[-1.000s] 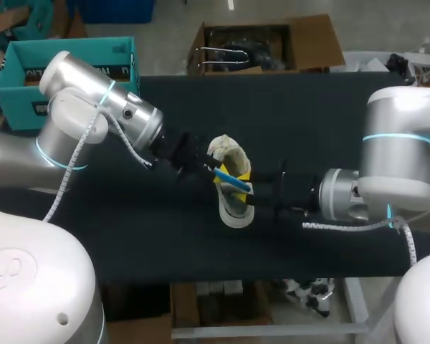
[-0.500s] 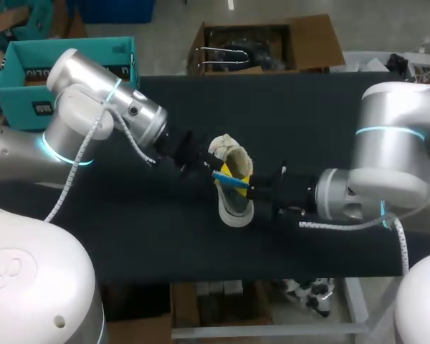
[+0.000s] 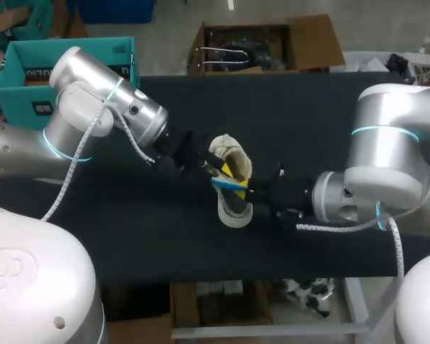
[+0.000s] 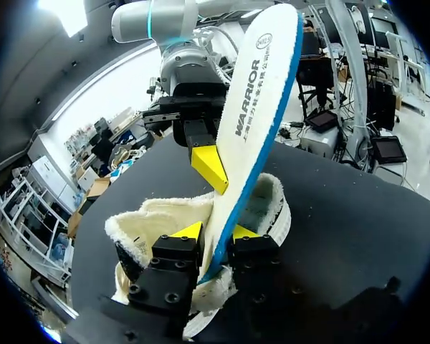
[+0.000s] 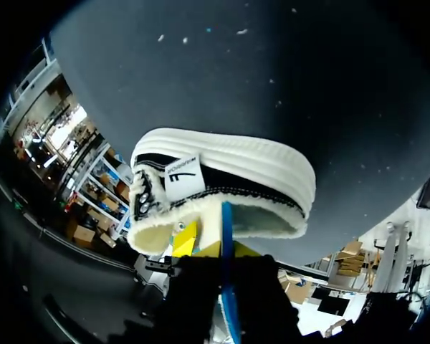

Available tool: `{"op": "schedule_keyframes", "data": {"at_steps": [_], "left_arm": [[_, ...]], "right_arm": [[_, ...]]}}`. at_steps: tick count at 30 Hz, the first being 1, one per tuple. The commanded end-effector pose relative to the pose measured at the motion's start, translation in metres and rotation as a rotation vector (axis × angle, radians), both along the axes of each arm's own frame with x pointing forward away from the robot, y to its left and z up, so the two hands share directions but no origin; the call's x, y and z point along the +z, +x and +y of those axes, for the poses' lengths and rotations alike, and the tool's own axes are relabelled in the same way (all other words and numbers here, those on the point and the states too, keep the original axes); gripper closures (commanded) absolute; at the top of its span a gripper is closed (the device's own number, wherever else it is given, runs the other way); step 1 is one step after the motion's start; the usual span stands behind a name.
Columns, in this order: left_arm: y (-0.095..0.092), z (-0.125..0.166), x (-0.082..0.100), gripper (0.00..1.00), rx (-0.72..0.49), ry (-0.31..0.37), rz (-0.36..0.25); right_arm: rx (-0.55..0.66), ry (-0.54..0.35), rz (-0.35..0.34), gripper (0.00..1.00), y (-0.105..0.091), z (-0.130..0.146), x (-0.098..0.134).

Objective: Open the shoe tongue, take the insole out of the shoe, put the insole back into the shoe, and pack the shoe into the shoebox

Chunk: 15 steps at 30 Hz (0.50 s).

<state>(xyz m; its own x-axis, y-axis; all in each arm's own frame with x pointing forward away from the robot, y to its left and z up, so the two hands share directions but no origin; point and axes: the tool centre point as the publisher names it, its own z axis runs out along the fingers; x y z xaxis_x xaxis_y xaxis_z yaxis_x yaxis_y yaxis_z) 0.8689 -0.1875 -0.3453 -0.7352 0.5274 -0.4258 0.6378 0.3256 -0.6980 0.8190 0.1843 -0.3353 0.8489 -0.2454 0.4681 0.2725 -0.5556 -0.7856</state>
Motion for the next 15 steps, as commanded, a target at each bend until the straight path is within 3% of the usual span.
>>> {"op": "schedule_keyframes", "data": {"at_steps": [1,6,10,12,13,15], "left_arm": [[-0.012,0.004,0.009,0.73,-0.004,0.000,-0.017],[-0.026,0.007,0.015,0.82,-0.023,-0.013,-0.024],[-0.034,0.007,0.015,0.82,-0.032,-0.017,-0.027],[-0.036,0.007,0.015,0.90,-0.034,-0.019,-0.029],[-0.036,0.007,0.014,0.99,-0.034,-0.019,-0.030],[-0.037,0.007,0.013,1.00,-0.034,-0.011,-0.032]], "right_arm": [[-0.014,0.006,-0.011,1.00,-0.004,-0.002,-0.001],[-0.020,0.008,-0.020,1.00,-0.005,-0.004,-0.001],[-0.020,0.011,-0.023,1.00,-0.002,-0.004,-0.002],[-0.019,0.011,-0.023,1.00,-0.001,-0.004,-0.002],[-0.018,0.011,-0.022,1.00,-0.001,-0.004,-0.003],[-0.017,0.012,-0.022,1.00,-0.001,-0.004,-0.003]]}}
